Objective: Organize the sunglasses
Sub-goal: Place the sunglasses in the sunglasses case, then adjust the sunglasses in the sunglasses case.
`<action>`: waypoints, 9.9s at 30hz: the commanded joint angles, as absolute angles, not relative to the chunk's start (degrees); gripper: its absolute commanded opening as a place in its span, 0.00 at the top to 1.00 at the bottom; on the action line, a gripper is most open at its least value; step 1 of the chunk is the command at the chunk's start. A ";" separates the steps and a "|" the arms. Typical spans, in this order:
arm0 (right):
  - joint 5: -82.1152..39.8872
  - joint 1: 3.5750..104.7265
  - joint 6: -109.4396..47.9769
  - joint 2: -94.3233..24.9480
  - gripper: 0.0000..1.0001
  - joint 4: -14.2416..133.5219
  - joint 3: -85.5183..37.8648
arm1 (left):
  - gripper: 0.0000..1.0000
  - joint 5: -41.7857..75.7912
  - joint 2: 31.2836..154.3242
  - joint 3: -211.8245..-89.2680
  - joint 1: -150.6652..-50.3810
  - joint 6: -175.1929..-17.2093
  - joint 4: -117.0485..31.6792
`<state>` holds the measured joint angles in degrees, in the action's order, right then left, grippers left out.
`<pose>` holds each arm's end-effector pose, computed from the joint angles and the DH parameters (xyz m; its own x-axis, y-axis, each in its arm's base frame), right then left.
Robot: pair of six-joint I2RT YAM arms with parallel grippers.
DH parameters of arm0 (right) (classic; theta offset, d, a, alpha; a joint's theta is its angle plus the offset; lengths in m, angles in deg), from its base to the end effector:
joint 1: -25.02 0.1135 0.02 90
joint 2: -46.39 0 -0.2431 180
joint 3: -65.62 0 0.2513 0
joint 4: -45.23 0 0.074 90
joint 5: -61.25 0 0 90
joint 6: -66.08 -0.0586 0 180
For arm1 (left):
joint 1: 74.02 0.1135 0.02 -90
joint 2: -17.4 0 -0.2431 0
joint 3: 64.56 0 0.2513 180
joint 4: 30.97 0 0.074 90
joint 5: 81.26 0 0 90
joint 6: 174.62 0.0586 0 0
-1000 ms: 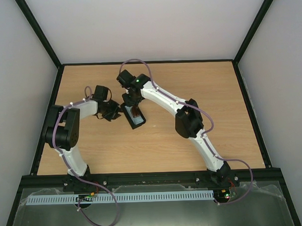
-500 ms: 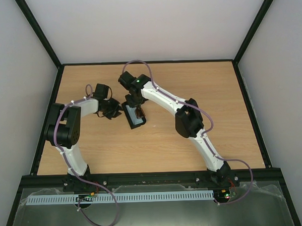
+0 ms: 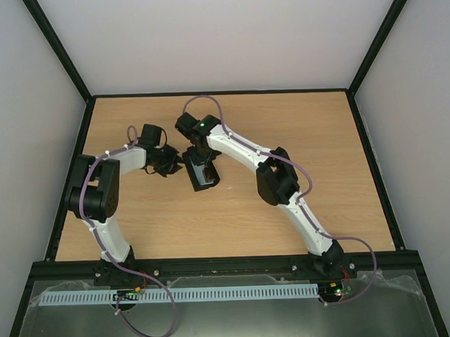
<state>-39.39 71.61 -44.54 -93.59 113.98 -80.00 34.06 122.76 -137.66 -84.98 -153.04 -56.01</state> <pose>0.3623 0.3672 0.1772 -0.8049 -0.3472 -0.4813 -0.3987 0.9171 0.0052 0.3541 -0.0941 0.1069 -0.6746 -0.7255 0.1360 -0.6216 0.4590 -0.6347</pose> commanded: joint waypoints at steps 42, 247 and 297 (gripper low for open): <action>-36.13 73.95 -50.18 -101.00 0.99 118.53 -86.09 | 0.78 36.76 118.49 -131.73 -85.19 -154.58 -52.35; -36.27 73.36 -64.93 -94.55 0.93 117.26 -78.60 | 0.79 37.84 119.41 -129.61 -85.49 -152.82 -51.26; -36.24 71.68 -64.90 -96.86 0.85 116.11 -82.25 | 0.79 38.06 119.29 -129.73 -85.81 -152.92 -51.16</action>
